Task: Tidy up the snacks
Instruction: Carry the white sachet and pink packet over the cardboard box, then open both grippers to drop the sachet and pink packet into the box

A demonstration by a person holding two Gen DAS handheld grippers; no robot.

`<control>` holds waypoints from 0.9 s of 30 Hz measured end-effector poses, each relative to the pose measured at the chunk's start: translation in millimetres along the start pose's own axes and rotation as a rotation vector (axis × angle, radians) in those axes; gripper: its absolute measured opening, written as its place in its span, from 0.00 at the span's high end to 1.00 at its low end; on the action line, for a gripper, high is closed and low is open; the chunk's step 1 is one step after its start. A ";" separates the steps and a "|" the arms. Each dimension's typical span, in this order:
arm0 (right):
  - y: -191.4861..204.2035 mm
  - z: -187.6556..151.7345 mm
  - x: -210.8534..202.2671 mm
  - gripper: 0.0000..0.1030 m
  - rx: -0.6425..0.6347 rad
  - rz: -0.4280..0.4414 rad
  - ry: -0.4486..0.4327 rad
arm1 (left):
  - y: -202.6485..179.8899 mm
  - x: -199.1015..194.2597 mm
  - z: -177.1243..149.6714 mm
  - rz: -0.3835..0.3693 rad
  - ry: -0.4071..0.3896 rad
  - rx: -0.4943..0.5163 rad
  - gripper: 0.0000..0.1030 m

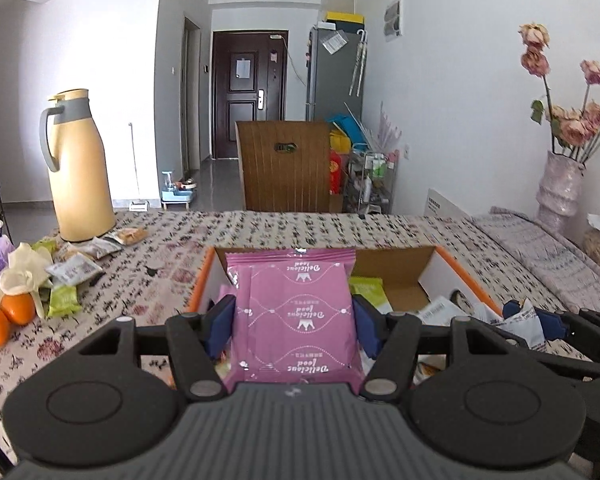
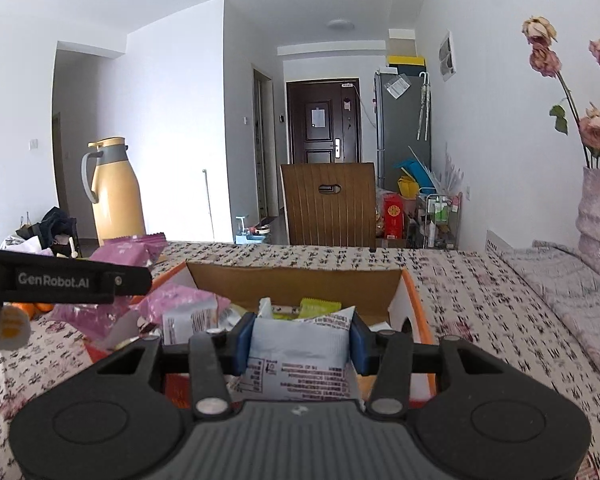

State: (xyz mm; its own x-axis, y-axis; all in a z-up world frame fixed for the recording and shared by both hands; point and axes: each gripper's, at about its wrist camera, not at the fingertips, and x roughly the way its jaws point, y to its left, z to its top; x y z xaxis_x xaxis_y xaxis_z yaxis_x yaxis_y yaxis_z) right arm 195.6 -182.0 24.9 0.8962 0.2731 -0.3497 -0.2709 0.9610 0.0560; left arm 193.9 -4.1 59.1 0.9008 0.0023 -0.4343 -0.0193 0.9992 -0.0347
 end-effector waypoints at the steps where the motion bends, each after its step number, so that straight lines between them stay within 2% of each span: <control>1: 1.5 2.2 3.0 0.55 -0.001 -0.001 -0.003 | 2.3 2.8 2.1 0.002 -0.003 -0.002 0.39; 13: 1.5 18.3 58.4 0.55 0.006 -0.030 0.010 | 18.5 50.7 8.3 0.012 0.012 -0.046 0.39; 23: -10.8 4.7 89.4 0.54 0.042 -0.027 0.058 | 21.2 71.5 -0.8 -0.006 0.037 -0.045 0.39; 26: -11.6 2.4 91.4 0.45 0.049 -0.023 0.067 | 22.1 73.4 -3.4 -0.012 0.044 -0.048 0.39; 27: -12.7 1.6 90.9 0.38 0.050 -0.025 0.068 | 22.7 71.6 -3.6 -0.009 0.036 -0.051 0.38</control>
State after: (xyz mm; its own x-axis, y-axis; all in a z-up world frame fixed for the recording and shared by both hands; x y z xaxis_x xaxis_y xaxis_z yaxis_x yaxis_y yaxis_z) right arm 281.1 -169.3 -6.0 0.8763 0.2469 -0.4137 -0.2294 0.9689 0.0924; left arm 256.4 18.7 24.0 0.8850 -0.0088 -0.4654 -0.0345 0.9958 -0.0844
